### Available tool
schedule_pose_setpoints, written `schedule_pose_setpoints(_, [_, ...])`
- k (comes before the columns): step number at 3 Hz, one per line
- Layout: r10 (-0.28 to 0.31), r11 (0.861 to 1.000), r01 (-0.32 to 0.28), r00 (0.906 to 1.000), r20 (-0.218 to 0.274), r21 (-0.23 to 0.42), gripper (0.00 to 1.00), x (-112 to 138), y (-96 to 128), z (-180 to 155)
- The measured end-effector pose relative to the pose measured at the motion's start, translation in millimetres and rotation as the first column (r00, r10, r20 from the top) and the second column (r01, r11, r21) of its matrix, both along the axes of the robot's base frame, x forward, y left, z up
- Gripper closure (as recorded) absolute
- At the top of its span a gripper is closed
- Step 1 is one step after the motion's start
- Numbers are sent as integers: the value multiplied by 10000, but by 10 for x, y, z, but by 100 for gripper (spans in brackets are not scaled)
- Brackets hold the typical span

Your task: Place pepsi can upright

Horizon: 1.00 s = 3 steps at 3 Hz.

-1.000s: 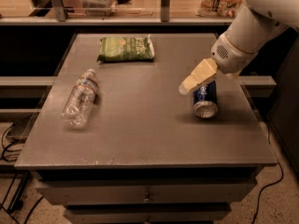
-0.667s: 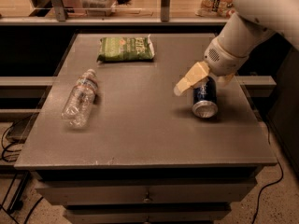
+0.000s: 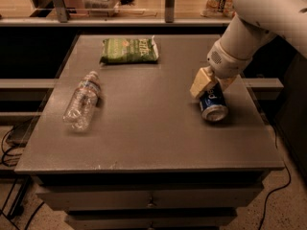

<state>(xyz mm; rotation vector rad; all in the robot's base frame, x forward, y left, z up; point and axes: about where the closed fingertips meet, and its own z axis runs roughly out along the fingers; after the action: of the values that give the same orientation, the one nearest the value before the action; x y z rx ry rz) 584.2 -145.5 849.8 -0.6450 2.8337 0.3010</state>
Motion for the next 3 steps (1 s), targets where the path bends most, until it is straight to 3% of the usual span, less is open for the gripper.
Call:
schedule_pose_setpoints(1, [472,9982,-500,9956,808,323,85,-4,27,267])
schedule_pose_setpoints(2, [1410,9775,-1696,9675,2098,1253,100,-39,116,601])
schedule_pose_setpoints(3, [2316,9199,-3206,9089,3469,2259,100,-187,253,920])
